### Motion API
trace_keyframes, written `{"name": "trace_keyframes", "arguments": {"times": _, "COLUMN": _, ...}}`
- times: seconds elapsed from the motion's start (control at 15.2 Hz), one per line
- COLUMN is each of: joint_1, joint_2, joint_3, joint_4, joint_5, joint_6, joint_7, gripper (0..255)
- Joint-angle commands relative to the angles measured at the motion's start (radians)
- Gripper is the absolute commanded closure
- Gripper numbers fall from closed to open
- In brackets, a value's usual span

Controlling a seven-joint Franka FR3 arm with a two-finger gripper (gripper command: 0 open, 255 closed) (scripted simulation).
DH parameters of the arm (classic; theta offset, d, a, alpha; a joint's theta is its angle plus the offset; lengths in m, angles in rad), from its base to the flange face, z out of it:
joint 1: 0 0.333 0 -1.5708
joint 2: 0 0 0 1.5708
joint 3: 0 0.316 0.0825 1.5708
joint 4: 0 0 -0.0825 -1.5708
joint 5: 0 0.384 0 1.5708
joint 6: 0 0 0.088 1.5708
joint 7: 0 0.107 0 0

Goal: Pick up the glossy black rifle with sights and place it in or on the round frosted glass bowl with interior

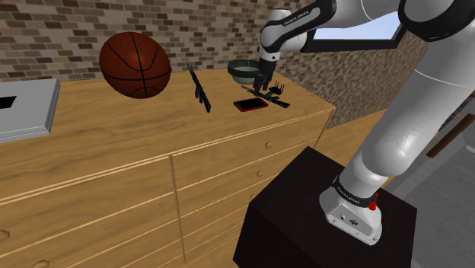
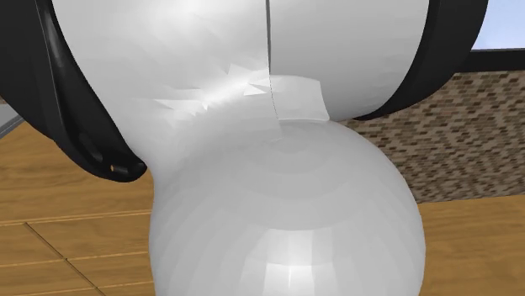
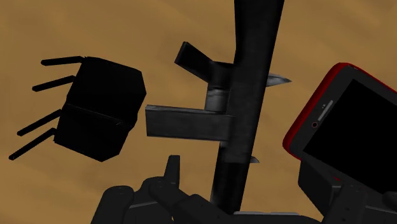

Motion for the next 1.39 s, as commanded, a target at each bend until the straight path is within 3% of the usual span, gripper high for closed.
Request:
{"name": "trace_keyframes", "arguments": {"times": 0.0, "joint_1": 0.0, "joint_2": 0.007, "joint_3": 0.0, "joint_4": -0.002, "joint_5": 0.002, "joint_6": 0.01, "joint_7": -0.001, "gripper": 0}}
{"name": "trace_keyframes", "arguments": {"times": 0.4, "joint_1": 0.0, "joint_2": 0.007, "joint_3": 0.0, "joint_4": -0.002, "joint_5": 0.002, "joint_6": 0.009, "joint_7": -0.001, "gripper": 0}}
{"name": "trace_keyframes", "arguments": {"times": 0.46, "joint_1": 0.0, "joint_2": 0.007, "joint_3": 0.0, "joint_4": -0.002, "joint_5": 0.002, "joint_6": 0.009, "joint_7": -0.001, "gripper": 255}}
{"name": "trace_keyframes", "arguments": {"times": 1.06, "joint_1": 0.0, "joint_2": 0.007, "joint_3": 0.001, "joint_4": -0.002, "joint_5": 0.002, "joint_6": 0.01, "joint_7": -0.001, "gripper": 255}}
{"name": "trace_keyframes", "arguments": {"times": 1.32, "joint_1": 0.001, "joint_2": -0.017, "joint_3": 0.001, "joint_4": 0.027, "joint_5": -0.005, "joint_6": -0.043, "joint_7": 0.006, "gripper": 255}}
